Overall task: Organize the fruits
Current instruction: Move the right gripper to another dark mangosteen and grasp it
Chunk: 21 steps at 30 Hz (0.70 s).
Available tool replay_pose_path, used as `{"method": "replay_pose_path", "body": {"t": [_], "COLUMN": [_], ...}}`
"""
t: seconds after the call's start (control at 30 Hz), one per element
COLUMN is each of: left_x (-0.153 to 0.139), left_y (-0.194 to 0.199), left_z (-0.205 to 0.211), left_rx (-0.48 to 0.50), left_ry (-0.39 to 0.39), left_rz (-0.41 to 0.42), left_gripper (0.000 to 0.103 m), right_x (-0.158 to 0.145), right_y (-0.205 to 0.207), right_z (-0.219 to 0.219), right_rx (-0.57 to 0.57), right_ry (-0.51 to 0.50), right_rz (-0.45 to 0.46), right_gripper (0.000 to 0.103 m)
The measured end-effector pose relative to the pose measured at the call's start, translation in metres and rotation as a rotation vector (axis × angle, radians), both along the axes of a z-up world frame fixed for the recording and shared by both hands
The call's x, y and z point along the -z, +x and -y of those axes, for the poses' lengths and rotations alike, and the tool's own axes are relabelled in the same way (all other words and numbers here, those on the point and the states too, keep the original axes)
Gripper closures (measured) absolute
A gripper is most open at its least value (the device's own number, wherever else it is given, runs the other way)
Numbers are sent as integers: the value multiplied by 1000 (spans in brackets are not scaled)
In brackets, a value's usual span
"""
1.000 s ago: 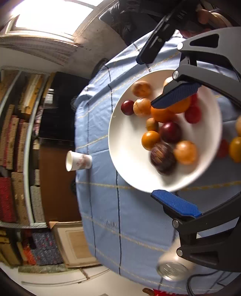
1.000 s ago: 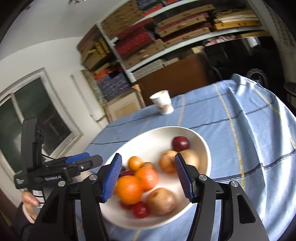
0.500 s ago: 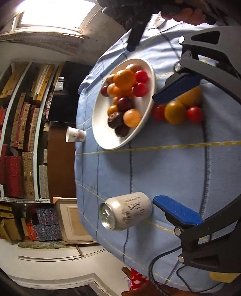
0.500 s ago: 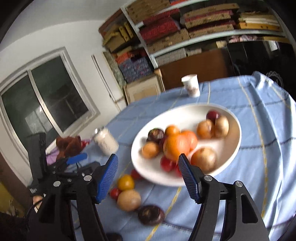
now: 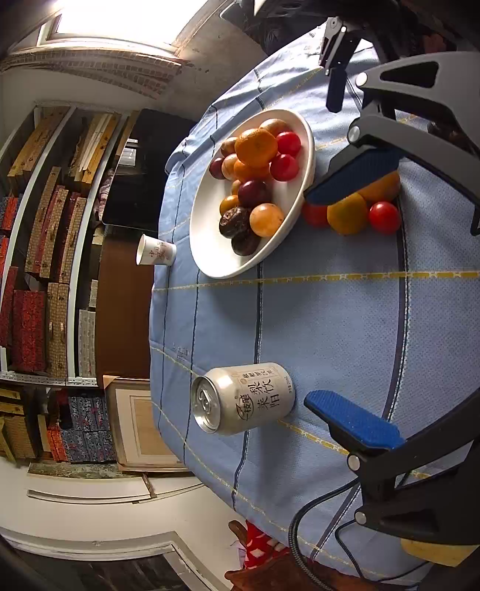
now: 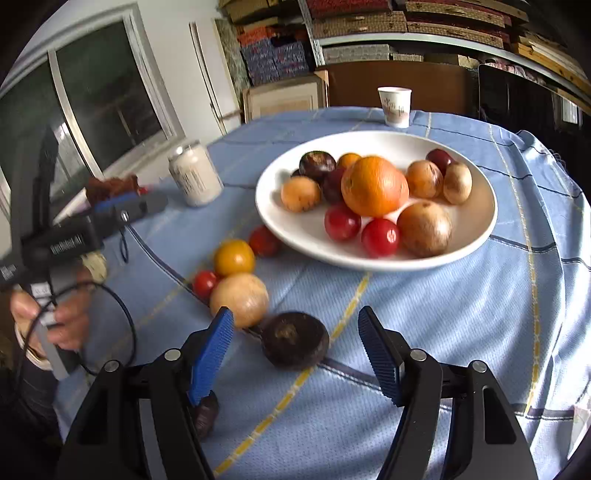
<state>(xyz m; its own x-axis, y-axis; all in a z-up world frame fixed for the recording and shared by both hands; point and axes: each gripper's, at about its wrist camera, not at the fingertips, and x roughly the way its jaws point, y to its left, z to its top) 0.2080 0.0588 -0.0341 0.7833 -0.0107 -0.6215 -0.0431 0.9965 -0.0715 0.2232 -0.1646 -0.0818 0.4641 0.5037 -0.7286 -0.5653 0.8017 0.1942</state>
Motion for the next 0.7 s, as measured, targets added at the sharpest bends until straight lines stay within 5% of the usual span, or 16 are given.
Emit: {"method": "replay_pose_path", "body": {"t": [0.23,0.7], "left_x": [3,1], "left_y": [0,-2], "left_z": [3,4], "left_rx": [8,11], "left_ry": [11,13], "left_rz": [-3,3], "left_gripper": [5,5], "right_x": [5,14], "right_y": [-10,-9], "right_z": [-13,-21], "right_rx": [-27,-34], "right_ry": [-75,-135], "right_rz": [44,28], "right_gripper": [33,59]}}
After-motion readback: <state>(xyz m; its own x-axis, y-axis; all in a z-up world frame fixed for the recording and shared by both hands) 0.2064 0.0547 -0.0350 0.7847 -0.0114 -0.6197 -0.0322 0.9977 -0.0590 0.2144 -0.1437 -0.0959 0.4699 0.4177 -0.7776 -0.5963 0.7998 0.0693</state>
